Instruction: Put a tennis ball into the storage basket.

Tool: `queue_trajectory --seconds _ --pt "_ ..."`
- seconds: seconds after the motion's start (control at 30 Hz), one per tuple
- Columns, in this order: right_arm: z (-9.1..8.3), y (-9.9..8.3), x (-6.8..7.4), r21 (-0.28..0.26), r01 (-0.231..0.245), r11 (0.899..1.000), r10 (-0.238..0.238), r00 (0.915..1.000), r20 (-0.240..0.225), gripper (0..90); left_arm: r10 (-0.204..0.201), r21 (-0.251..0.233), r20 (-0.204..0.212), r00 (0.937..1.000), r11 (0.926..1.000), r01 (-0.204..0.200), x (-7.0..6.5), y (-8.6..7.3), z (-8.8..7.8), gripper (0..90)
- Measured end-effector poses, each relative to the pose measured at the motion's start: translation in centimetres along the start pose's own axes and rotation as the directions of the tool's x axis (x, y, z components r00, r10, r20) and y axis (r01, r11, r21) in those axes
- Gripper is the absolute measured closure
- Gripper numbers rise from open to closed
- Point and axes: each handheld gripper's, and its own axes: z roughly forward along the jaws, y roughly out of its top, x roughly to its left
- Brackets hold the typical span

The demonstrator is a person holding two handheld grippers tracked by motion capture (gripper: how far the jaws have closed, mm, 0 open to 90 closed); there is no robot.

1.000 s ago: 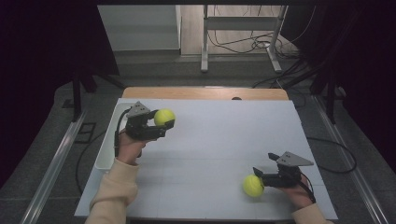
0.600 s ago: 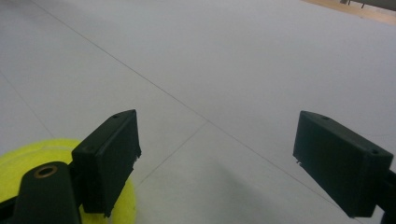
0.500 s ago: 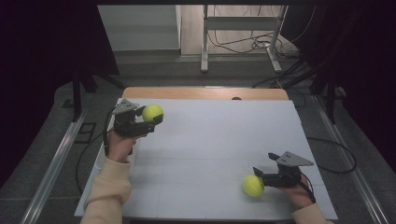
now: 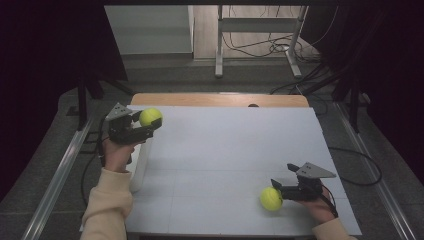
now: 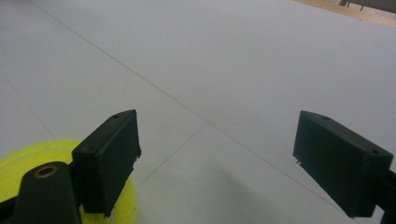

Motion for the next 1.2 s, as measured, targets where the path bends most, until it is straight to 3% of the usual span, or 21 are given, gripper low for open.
queue_trajectory --seconds 0.3,0.57,0.9,1.2 --pt "0.0 0.0 0.0 0.002 -0.005 1.0 0.005 1.0 0.003 15.0 -0.021 0.004 -0.045 0.9988 0.9998 0.021 1.3 0.0 -0.5 25.6" --pt "0.0 0.0 0.0 0.0 -0.007 1.0 0.007 1.0 0.001 15.0 -0.014 0.03 -0.107 0.9941 0.9994 0.017 2.4 0.2 -0.5 25.6" --pt "0.0 0.0 -0.1 0.0 -0.009 1.0 0.009 1.0 -0.001 15.1 -0.017 0.091 -0.165 0.9862 0.9954 0.032 4.2 0.5 0.3 25.6" --pt "0.1 0.0 -0.1 0.001 -0.01 1.0 0.01 0.9999 0.0 15.1 0.001 0.178 -0.202 0.9794 0.9834 0.036 5.3 0.6 1.9 25.6"
